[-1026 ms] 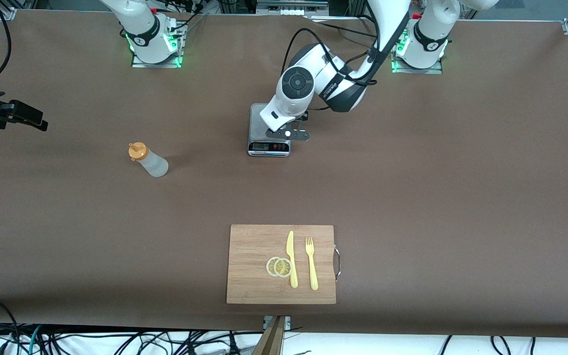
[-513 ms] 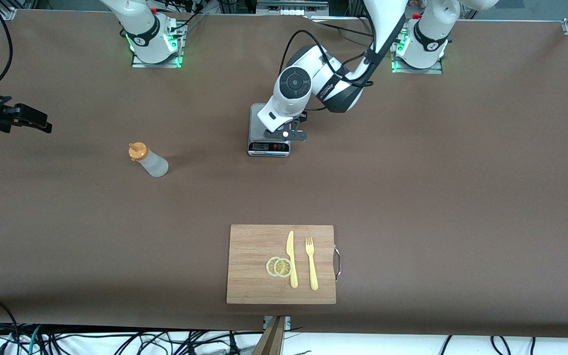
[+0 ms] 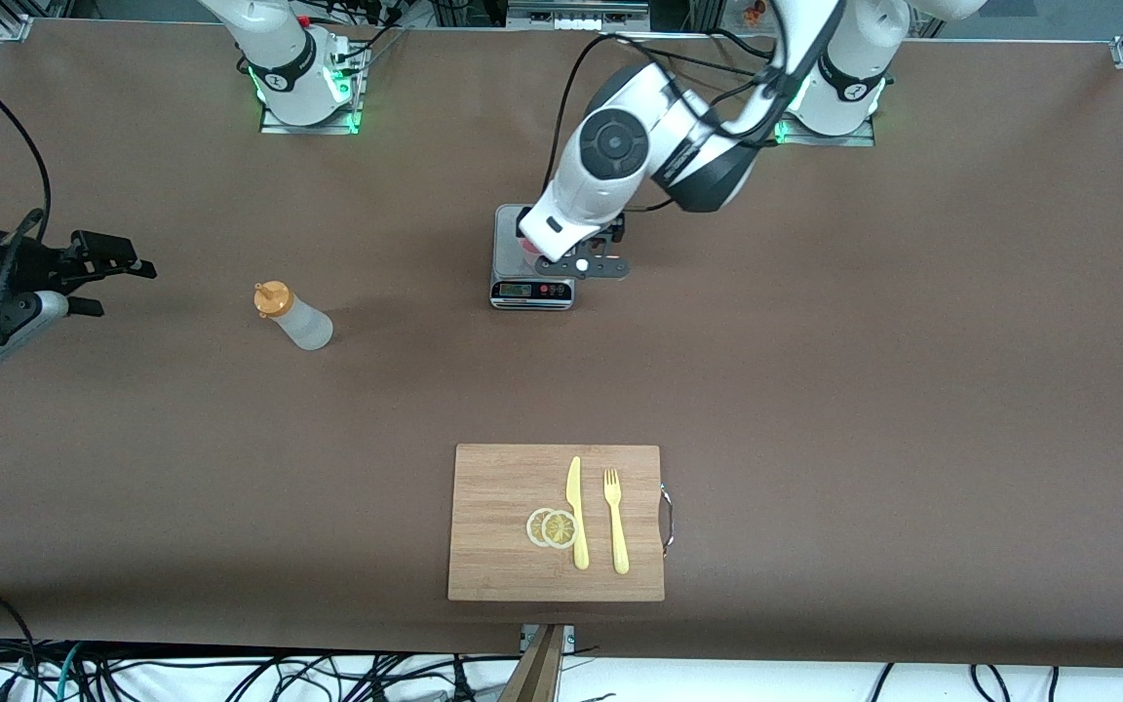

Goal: Add sauce to pink cup with both arms
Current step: 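Set the cup on the scale, open the left gripper while the right gripper reaches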

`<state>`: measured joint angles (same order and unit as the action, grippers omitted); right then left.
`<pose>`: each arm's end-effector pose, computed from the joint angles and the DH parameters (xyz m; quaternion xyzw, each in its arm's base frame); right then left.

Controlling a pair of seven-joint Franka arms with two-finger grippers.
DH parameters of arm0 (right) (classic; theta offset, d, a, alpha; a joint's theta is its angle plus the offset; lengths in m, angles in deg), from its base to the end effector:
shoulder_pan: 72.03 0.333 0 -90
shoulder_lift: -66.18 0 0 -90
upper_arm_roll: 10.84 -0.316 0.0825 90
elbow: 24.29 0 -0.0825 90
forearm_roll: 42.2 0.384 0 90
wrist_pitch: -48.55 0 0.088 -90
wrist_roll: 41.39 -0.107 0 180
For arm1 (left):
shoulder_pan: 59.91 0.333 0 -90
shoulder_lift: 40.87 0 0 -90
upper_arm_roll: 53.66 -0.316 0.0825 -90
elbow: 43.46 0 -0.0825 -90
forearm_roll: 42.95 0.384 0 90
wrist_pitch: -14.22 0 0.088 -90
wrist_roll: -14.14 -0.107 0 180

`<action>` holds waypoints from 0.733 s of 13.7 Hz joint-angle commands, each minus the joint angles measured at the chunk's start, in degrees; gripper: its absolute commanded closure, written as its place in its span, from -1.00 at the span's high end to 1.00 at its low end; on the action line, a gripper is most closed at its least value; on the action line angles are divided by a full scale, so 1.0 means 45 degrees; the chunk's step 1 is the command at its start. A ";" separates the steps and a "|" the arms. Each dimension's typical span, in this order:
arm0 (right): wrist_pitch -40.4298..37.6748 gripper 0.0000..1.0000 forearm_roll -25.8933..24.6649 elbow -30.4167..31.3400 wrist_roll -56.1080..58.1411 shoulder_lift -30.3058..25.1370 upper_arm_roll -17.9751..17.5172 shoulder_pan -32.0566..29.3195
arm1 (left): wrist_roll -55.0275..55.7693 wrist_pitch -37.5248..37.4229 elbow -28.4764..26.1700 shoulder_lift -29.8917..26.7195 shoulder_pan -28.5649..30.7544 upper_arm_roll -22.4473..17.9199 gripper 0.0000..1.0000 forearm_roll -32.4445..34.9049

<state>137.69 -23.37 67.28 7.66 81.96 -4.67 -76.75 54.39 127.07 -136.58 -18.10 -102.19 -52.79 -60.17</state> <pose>0.6048 -0.0746 0.4551 -0.9306 -0.2969 0.0609 0.2052 0.4717 -0.4668 0.3902 0.9892 0.0373 -0.1123 0.0865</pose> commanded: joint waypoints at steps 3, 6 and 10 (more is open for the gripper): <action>-0.0375 1.00 0.2666 0.0003 0.7016 0.2115 -0.0042 -0.1353 | -0.1263 -0.2009 0.0556 -0.1736 0.1656 -0.1069 1.00 -0.0022; -0.0959 1.00 0.4656 0.0081 1.0708 0.3578 -0.0042 -0.2172 | -0.2886 -0.3317 0.0576 -0.2810 0.3607 -0.1129 1.00 0.1539; -0.0789 1.00 0.7041 0.1422 1.5534 0.4969 -0.0042 -0.2331 | -0.4837 -0.4393 0.0615 -0.3769 0.6420 -0.1110 1.00 0.1581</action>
<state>133.61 3.78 70.00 68.57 102.83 -4.46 -86.57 37.14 109.65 -133.35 -32.65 -77.96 -58.64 -53.91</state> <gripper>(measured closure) 0.000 0.000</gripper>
